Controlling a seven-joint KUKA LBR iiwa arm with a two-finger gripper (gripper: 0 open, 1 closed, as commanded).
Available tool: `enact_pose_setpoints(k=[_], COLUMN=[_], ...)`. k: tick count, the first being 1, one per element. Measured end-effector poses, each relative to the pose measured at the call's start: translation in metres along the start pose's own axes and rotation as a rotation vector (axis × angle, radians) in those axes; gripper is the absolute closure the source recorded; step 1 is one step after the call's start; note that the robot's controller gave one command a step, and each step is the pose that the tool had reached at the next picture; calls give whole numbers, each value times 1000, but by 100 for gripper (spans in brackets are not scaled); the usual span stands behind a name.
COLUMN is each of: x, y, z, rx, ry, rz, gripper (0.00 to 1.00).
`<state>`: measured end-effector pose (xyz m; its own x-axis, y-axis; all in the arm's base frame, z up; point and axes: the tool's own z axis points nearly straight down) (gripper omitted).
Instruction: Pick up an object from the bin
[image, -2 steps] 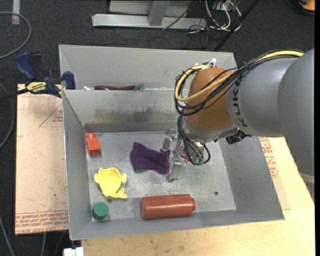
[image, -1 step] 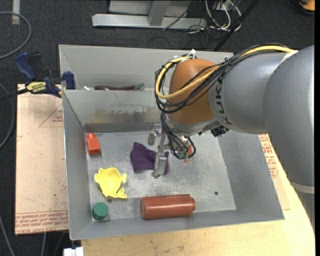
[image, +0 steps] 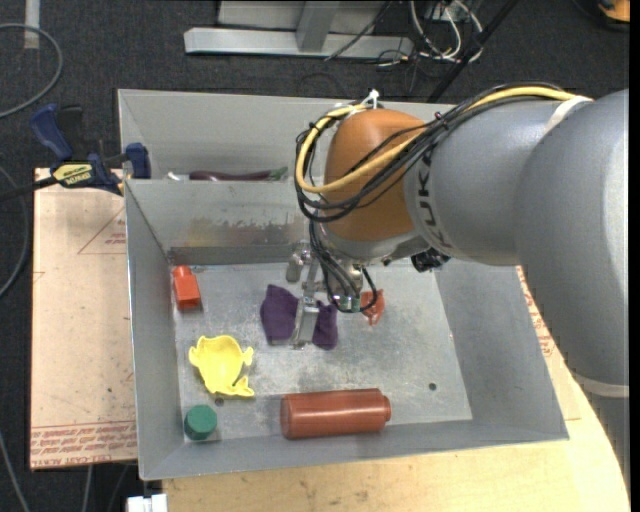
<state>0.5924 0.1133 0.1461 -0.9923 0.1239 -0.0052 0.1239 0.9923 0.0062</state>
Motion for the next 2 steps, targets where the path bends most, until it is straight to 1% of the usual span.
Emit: enact_pose_setpoints(k=[1,2], x=[-1,-4], y=[-18,-15], z=[72,78], rx=[4,-1], ry=[3,-3], rz=[19,102], gripper=[0,100])
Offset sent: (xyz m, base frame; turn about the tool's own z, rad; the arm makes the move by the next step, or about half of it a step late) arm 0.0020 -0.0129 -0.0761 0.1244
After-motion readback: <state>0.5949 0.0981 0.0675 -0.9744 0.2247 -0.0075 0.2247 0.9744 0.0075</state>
